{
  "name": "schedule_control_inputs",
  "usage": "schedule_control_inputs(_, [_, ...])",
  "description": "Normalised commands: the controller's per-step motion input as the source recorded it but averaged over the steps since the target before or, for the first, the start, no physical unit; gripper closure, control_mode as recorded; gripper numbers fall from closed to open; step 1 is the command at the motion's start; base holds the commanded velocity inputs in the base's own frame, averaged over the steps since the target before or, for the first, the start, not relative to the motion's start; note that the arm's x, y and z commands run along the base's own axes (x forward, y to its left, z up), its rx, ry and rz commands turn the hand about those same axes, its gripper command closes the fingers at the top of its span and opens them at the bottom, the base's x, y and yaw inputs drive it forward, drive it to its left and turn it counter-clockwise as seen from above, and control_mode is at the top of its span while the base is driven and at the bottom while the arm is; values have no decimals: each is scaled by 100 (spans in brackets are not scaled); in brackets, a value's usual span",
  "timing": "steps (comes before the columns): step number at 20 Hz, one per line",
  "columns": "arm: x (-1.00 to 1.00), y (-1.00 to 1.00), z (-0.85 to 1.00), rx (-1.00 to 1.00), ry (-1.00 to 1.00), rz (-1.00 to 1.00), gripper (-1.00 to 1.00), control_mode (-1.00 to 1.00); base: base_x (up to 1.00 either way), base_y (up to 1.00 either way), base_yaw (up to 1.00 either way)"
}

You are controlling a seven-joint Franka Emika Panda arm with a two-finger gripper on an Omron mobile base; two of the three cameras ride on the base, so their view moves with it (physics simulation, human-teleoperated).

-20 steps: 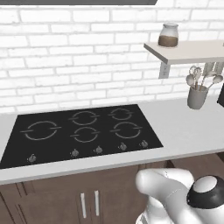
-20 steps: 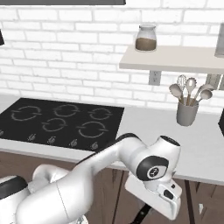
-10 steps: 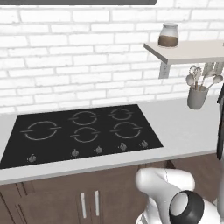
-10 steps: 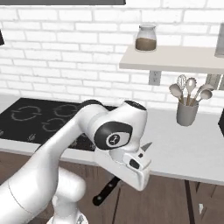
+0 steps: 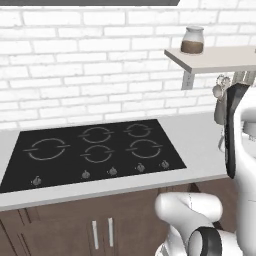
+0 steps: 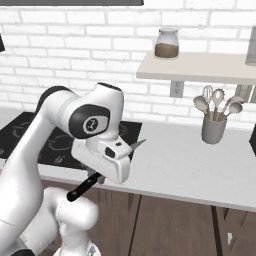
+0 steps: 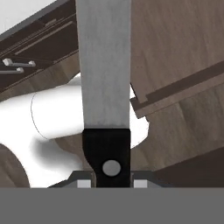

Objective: Pick up the knife from the drawer and place it on the cutting board. Then place the meat from the plate to the cutting board.

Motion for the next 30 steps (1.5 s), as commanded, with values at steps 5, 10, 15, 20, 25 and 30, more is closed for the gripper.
schedule_control_inputs(5, [0, 40, -3, 0, 17, -3, 100, -100, 0, 0, 0])
schedule_control_inputs(10, [0, 0, 0, 0, 0, 0, 100, 100, -7, 65, -17])
schedule_control_inputs(15, [0, 0, 0, 0, 0, 0, 100, 100, -39, 71, -47])
schedule_control_inputs(20, [0, 0, 0, 0, 0, 0, 100, 100, -69, 26, -61])
schedule_control_inputs(25, [0, 0, 0, 0, 0, 0, 100, 100, -71, 0, -66])
schedule_control_inputs(30, [0, 0, 0, 0, 0, 0, 100, 100, -63, 0, -62])
